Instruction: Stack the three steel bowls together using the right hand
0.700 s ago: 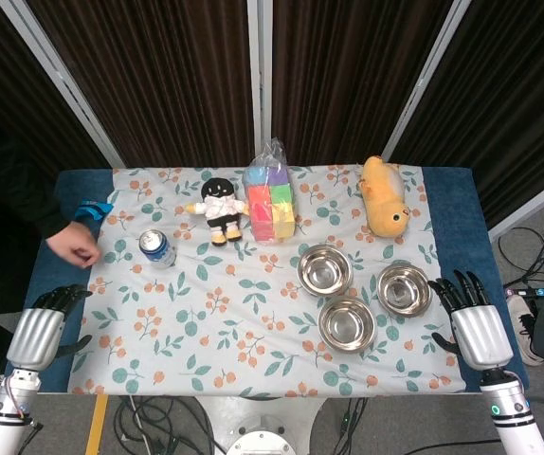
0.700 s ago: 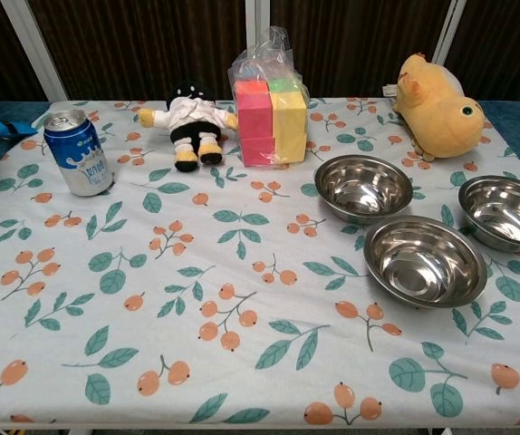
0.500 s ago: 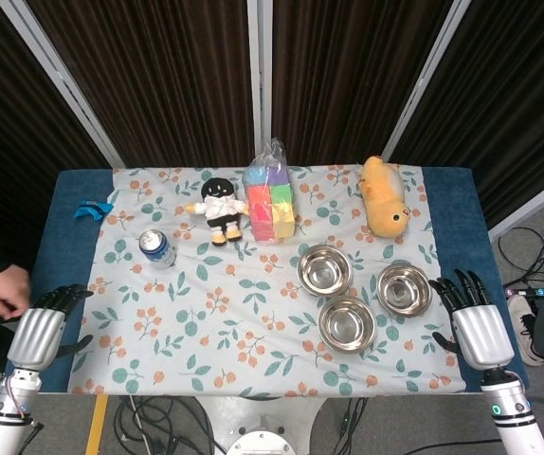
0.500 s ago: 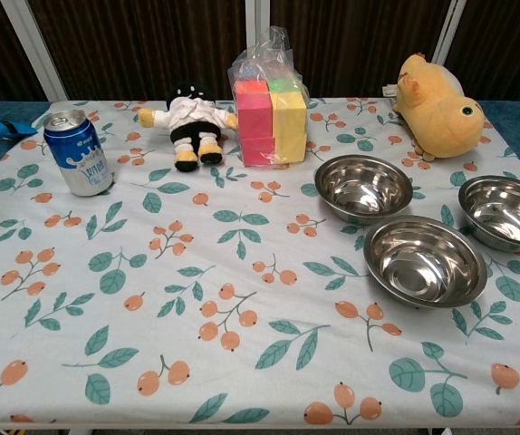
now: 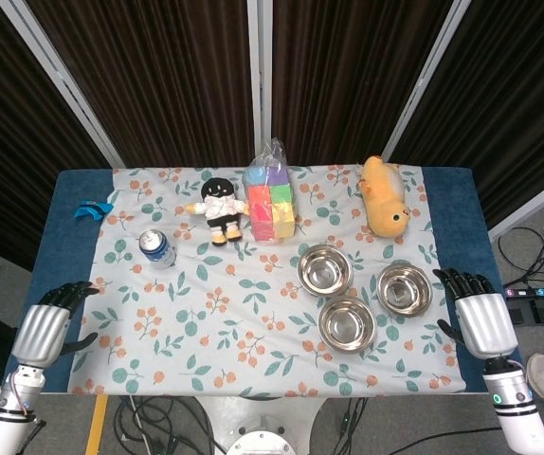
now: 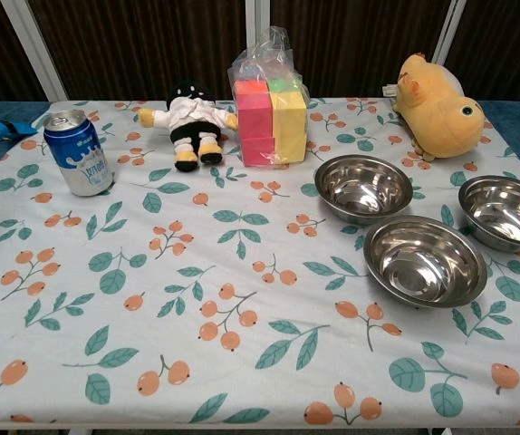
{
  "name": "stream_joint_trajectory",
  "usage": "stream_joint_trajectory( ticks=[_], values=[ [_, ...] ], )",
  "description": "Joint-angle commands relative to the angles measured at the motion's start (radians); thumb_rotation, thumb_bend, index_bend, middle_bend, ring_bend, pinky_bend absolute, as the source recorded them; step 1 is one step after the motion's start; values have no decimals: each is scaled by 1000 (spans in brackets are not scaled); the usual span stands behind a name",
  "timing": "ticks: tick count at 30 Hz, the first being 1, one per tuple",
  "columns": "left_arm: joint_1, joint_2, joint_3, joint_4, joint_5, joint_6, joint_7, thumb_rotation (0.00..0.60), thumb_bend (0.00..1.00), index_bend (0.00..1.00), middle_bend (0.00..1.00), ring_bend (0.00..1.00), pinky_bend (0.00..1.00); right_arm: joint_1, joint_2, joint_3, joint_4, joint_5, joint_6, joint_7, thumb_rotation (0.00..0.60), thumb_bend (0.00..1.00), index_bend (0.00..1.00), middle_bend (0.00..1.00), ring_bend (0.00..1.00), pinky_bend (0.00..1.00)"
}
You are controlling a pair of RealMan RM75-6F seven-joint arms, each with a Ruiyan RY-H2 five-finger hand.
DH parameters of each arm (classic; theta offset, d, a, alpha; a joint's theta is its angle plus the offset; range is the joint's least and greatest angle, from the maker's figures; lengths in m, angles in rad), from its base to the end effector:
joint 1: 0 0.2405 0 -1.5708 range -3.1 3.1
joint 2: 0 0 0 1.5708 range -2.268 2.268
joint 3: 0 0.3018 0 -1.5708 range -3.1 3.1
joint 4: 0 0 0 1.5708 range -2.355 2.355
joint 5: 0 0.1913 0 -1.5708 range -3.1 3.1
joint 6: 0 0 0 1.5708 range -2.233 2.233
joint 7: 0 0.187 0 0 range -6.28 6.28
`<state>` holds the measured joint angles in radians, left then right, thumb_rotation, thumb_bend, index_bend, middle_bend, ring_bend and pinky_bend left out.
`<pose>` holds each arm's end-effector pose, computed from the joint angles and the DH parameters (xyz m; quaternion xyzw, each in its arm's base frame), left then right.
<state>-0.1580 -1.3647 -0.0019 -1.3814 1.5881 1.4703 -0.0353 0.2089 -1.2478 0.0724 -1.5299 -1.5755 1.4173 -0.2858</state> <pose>-0.3393 0.2428 0.1075 -0.6366 -0.3787 -0.4183 0.5257 -0.3099 -0.2704 0.1437 0.6842 -0.2647 0.3556 0.5791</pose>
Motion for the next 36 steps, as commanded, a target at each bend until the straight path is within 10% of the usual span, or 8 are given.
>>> stream_joint_trajectory(
  ticks=[1, 8, 36],
  values=[
    [-2, -5, 2, 5, -2, -8, 0, 600, 148, 314, 314, 245, 308, 40, 39, -11, -36, 4, -87, -54, 600, 69, 296, 350, 668, 685],
    [-1, -4, 8, 13, -3, -13, -8, 600, 148, 315, 314, 245, 310, 116, 18, -19, -9, 133, -300, -210, 600, 147, 342, 377, 770, 781],
    [-15, -17, 17, 45, -3, -38, -18, 600, 148, 315, 314, 245, 310, 206, -229, -38, 313, 164, -396, -121, 600, 271, 500, 474, 780, 781]
  ],
)
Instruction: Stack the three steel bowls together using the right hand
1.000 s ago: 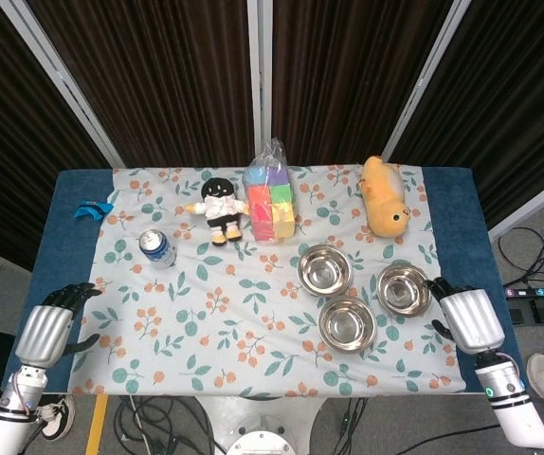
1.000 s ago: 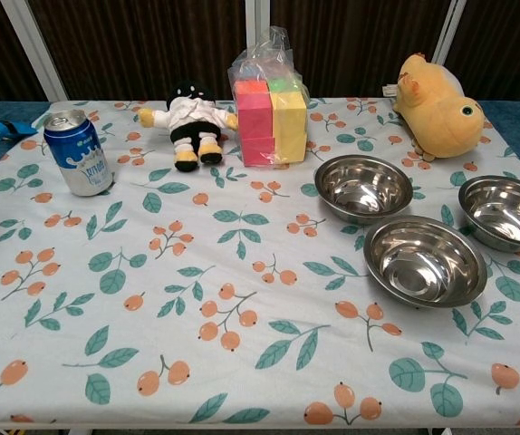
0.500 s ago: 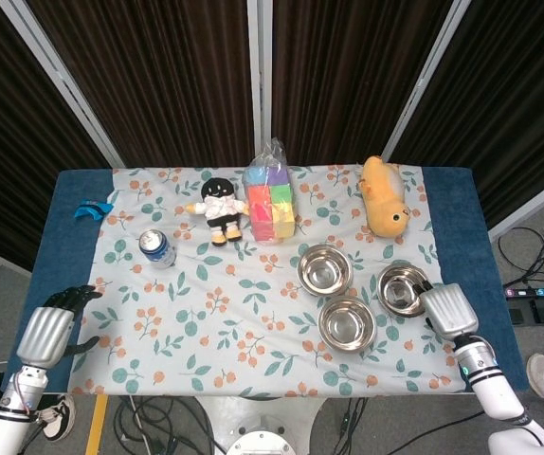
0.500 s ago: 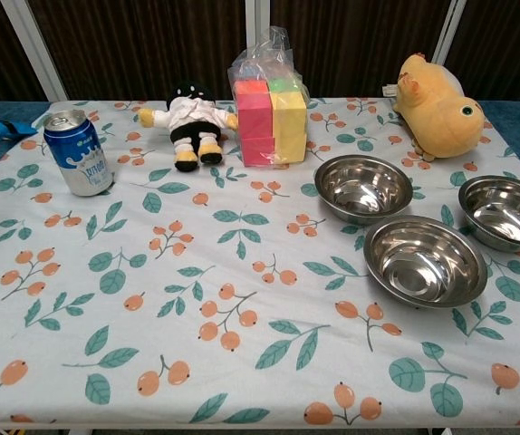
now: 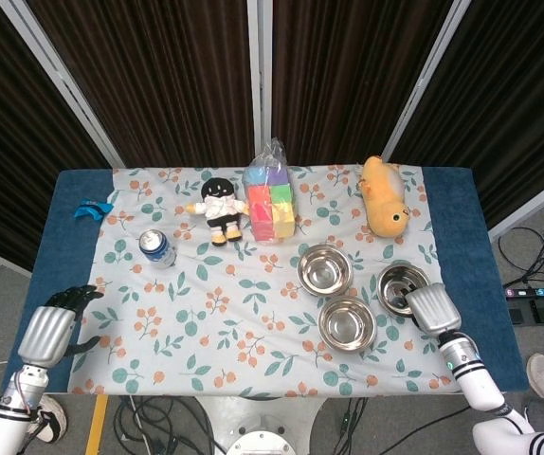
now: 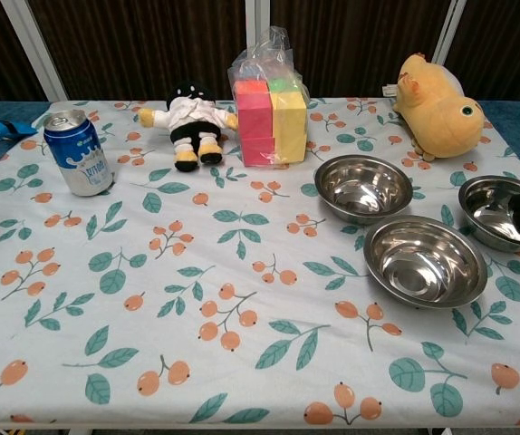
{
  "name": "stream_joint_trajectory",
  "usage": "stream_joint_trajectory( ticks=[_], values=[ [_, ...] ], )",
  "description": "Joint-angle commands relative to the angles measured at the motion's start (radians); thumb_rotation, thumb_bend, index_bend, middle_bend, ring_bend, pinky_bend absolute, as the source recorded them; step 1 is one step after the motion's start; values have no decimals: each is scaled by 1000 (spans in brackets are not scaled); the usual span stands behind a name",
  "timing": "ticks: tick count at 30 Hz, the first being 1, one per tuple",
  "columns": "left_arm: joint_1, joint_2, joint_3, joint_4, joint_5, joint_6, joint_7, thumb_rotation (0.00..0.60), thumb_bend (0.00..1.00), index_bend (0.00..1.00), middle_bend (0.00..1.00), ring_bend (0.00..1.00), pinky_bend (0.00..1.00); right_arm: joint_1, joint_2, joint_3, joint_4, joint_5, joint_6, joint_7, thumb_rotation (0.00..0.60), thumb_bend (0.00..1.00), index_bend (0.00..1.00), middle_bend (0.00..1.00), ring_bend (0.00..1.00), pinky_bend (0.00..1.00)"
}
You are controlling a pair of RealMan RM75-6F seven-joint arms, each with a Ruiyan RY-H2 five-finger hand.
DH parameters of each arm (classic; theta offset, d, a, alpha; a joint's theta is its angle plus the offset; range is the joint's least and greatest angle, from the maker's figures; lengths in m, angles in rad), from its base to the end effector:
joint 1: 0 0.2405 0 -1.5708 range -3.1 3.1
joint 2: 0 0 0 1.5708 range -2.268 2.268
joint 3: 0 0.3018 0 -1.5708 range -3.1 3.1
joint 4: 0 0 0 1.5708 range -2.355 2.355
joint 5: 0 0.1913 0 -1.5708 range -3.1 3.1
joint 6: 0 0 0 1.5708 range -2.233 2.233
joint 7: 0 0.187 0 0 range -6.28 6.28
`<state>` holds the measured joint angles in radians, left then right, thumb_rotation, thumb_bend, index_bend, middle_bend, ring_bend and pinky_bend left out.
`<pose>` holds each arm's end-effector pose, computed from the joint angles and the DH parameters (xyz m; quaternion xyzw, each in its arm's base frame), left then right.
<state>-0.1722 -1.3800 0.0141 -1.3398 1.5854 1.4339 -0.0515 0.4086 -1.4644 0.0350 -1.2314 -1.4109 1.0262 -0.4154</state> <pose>-0.3462 0.2452 0.0963 -0.6507 -0.3855 -0.4017 0.5163 -0.3436 -0.3308 0.0292 0.7862 -0.2673 0.1945 0.5221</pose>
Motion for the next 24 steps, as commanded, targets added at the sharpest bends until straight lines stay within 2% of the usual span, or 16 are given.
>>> stream_joint_trajectory(
  ticks=[1, 11, 24],
  values=[
    [0, -1, 1, 5, 0, -2, -2, 600, 149, 315, 314, 245, 310, 8, -18, -1, 20, 0, -7, 11, 600, 296, 516, 485, 783, 781],
    [-3, 4, 3, 3, 2, -2, -11, 600, 148, 315, 314, 245, 311, 12, -47, -4, 53, 7, -1, 21, 600, 382, 643, 570, 803, 782],
    [-6, 4, 3, 2, 2, -3, -22, 600, 148, 315, 314, 245, 313, 13, -44, -2, 51, -12, 41, 40, 600, 402, 728, 640, 816, 785]
  ],
)
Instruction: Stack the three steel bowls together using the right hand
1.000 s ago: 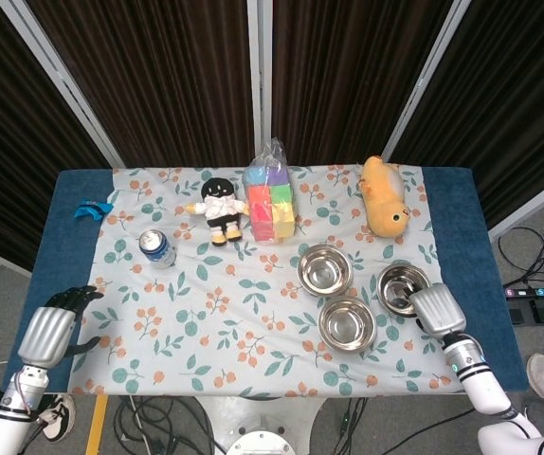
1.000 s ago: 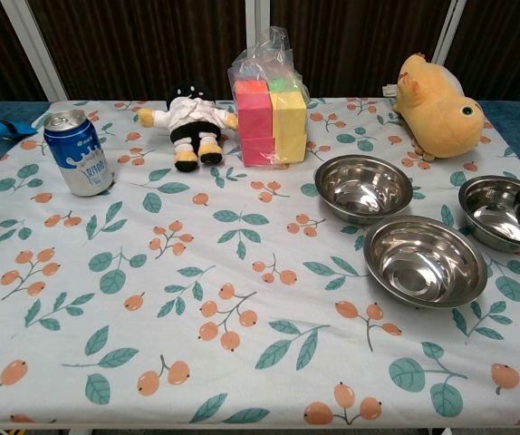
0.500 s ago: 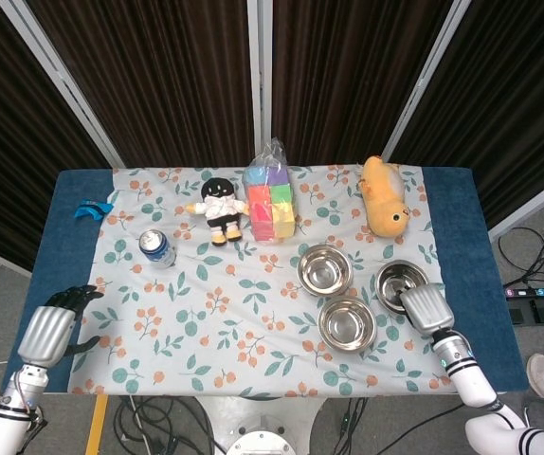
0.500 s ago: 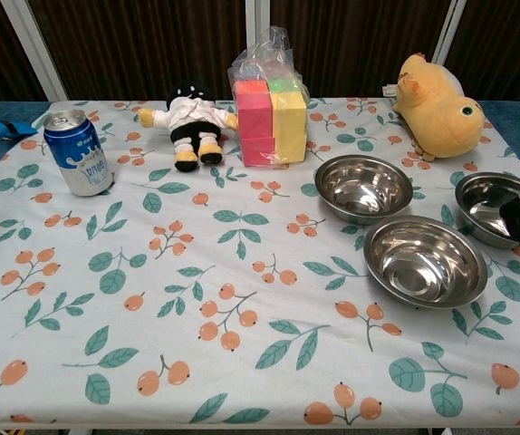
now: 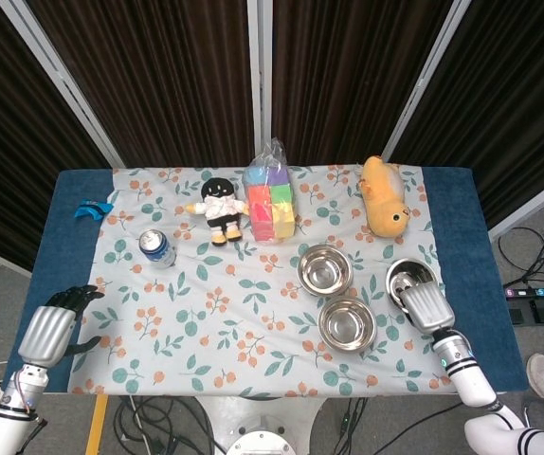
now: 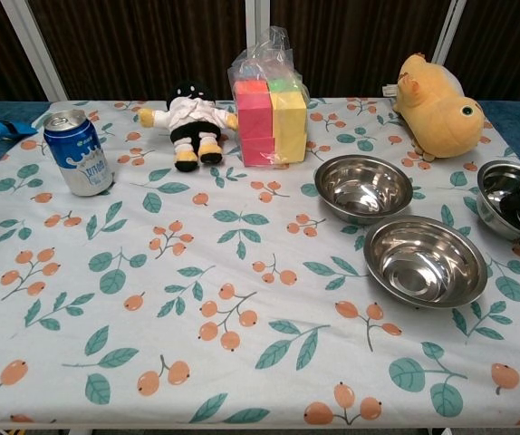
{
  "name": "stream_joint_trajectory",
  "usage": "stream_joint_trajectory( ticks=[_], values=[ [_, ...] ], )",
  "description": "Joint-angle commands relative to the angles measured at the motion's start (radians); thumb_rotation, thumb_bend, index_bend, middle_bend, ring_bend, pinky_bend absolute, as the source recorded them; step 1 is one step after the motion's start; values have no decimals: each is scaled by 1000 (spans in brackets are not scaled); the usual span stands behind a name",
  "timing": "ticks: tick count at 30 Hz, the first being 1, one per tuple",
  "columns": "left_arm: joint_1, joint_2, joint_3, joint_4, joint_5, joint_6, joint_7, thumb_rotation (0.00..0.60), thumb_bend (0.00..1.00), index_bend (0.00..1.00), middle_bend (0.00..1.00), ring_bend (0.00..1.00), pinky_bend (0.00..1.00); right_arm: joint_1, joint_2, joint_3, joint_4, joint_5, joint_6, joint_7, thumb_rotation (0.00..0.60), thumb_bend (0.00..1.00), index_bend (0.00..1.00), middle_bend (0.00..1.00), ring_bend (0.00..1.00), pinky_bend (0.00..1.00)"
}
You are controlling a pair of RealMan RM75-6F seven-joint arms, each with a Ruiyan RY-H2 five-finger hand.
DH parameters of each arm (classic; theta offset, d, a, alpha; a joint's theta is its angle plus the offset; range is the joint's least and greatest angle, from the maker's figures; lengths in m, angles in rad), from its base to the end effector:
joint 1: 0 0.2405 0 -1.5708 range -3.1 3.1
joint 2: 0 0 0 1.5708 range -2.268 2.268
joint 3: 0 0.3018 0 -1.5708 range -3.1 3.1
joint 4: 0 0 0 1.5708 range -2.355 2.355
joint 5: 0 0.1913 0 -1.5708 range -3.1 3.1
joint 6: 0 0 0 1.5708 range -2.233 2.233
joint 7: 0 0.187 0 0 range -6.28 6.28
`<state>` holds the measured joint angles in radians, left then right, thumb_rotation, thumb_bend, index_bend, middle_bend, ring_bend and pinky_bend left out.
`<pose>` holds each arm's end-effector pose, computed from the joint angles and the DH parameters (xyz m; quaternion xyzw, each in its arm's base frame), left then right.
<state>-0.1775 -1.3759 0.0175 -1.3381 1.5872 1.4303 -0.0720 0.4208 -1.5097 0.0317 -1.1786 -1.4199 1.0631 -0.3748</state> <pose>-0.3461 0.2464 0.0966 -0.6507 -0.3901 -0.4047 0.5105 -0.3384 -0.3371 0.0212 0.7779 -0.2663 0.2170 0.5262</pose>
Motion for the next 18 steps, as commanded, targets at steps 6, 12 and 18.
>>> stream_joint_trajectory(
  ticks=[6, 12, 18],
  values=[
    [-4, 3, -5, -4, 1, 2, -2, 600, 148, 315, 314, 245, 313, 24, 26, 21, -73, -40, 48, -33, 600, 402, 729, 642, 816, 784],
    [-4, 8, -10, -13, 0, 11, -2, 600, 148, 315, 314, 245, 313, 93, 55, 65, -230, -66, 38, -143, 600, 402, 730, 641, 816, 784],
    [1, 18, -15, -12, -13, 14, -19, 600, 149, 315, 314, 245, 313, 155, 17, 98, -275, -16, -33, -228, 600, 402, 729, 640, 816, 784]
  ],
)
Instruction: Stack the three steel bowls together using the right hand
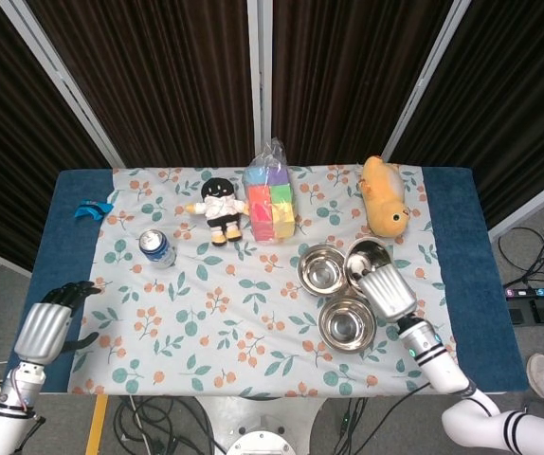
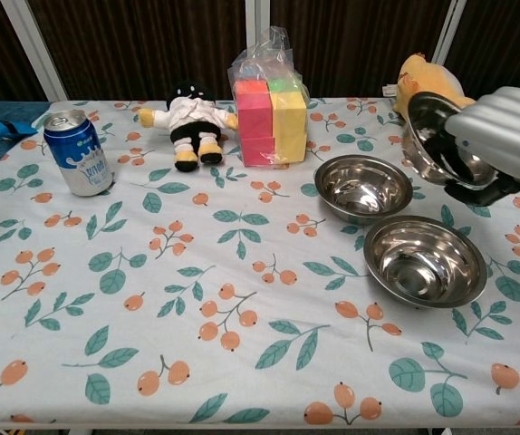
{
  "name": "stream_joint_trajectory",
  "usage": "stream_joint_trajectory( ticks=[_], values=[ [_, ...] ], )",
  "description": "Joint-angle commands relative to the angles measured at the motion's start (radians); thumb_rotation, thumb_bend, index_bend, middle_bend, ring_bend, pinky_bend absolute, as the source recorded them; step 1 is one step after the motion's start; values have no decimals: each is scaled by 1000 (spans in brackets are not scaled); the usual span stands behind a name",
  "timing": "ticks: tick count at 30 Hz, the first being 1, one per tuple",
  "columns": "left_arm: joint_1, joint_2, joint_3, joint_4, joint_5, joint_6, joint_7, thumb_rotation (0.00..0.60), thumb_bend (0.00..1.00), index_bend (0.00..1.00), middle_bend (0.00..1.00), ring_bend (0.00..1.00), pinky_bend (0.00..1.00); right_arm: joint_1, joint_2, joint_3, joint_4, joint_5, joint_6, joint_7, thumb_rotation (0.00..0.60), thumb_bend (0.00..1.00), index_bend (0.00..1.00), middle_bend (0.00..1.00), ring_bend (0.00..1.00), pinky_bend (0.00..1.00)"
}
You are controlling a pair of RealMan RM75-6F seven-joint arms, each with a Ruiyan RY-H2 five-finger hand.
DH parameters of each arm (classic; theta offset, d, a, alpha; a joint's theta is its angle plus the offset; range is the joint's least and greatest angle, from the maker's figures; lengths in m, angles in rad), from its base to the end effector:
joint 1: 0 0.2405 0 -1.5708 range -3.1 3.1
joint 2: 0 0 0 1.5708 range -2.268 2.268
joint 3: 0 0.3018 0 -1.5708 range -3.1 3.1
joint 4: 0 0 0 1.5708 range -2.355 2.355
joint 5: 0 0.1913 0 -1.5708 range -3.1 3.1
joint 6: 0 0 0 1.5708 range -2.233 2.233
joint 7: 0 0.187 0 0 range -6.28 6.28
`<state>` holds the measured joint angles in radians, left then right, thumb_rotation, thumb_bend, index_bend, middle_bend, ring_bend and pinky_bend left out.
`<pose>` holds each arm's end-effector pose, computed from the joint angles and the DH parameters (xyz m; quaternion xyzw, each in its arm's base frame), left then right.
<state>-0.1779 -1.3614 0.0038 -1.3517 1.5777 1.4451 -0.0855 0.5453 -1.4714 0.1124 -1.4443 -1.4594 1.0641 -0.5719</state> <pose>-0.3447 0.2497 0.1067 -0.6394 -0.3892 -0.4158 0.5166 -0.2243 -0.3614 0.0195 0.8025 -0.1778 0.3002 0.4840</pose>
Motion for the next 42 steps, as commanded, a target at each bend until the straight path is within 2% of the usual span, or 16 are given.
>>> stream_joint_trajectory(
  ticks=[1, 11, 14, 16, 18, 21, 25, 28, 33, 40, 42],
  values=[
    [2, 5, -2, 4, -6, -1, -11, 600, 149, 315, 314, 245, 313, 41, -34, 19, 1, 34, -47, -41, 600, 402, 729, 639, 816, 784],
    [1, 8, -7, 27, -21, -11, -43, 600, 147, 314, 314, 245, 313, 107, -116, 43, 100, 96, -104, -62, 600, 387, 724, 619, 816, 784],
    [0, 5, -7, 36, -25, -16, -50, 600, 145, 314, 314, 245, 313, 124, -124, 41, 118, 111, -128, -59, 600, 279, 661, 578, 815, 784],
    [-1, 3, -9, 40, -27, -19, -54, 600, 142, 315, 314, 245, 313, 133, -122, 38, 122, 117, -143, -57, 600, 155, 561, 513, 812, 784],
    [-2, 1, -9, 45, -28, -21, -59, 600, 139, 315, 314, 245, 313, 140, -119, 36, 122, 127, -154, -55, 600, 107, 476, 450, 806, 784],
    [-2, -1, -9, 50, -27, -21, -65, 600, 135, 314, 314, 245, 313, 145, -114, 34, 117, 132, -152, -53, 600, 88, 386, 364, 799, 784],
    [-3, -1, -11, 51, -27, -20, -70, 600, 129, 315, 314, 245, 313, 144, -100, 32, 101, 127, -130, -48, 600, 81, 352, 321, 799, 784],
    [-2, 0, -9, 49, -27, -18, -75, 600, 128, 315, 314, 245, 313, 139, -80, 30, 71, 122, -103, -61, 600, 81, 351, 318, 799, 784],
    [-1, 2, -11, 43, -27, -15, -75, 600, 127, 315, 314, 245, 313, 107, -4, 6, -45, 96, -39, -96, 600, 80, 349, 335, 799, 784],
    [1, 6, -11, 36, -31, -16, -73, 600, 127, 315, 314, 245, 313, 4, 165, -101, -310, 59, 59, -205, 600, 75, 348, 377, 799, 784],
    [2, 6, -11, 36, -32, -16, -72, 600, 128, 315, 314, 245, 313, -20, 201, -133, -357, 58, 69, -227, 600, 75, 348, 385, 799, 785]
  ],
)
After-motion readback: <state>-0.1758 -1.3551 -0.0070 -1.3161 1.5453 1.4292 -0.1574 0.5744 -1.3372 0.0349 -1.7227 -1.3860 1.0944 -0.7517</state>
